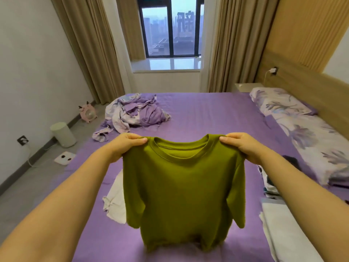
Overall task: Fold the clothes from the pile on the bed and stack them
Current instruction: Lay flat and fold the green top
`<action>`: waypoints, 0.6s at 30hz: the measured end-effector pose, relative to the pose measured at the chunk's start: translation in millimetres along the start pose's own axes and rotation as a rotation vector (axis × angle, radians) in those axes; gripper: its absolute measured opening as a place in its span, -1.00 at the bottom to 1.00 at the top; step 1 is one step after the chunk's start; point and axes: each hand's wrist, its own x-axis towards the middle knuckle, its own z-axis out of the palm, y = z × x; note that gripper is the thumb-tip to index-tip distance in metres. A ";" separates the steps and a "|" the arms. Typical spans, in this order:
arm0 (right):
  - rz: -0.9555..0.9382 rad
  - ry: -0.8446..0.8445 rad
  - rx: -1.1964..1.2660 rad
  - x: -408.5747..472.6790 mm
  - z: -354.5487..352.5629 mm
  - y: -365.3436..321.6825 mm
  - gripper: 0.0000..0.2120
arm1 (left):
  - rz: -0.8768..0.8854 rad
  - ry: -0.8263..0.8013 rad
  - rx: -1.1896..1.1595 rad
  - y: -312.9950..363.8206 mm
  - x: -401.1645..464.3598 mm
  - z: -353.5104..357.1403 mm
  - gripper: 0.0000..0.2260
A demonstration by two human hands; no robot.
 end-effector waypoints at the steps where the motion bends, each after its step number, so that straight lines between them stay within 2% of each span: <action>1: 0.051 0.003 -0.028 9.2 7.3 19.5 -0.87 | -0.038 -0.006 0.036 -17.7 12.2 7.7 -0.83; 10: 0.386 0.015 -0.284 87.9 66.3 167.8 -0.78 | -0.266 -0.147 0.084 -168.1 123.4 63.3 -0.84; 14: 0.373 0.081 -0.399 123.5 81.0 209.2 -0.76 | -0.303 -0.218 0.161 -214.3 174.5 68.4 -0.86; 18: 0.368 0.144 -0.540 160.2 84.9 237.5 -0.76 | -0.302 -0.221 0.209 -242.8 220.2 67.4 -0.80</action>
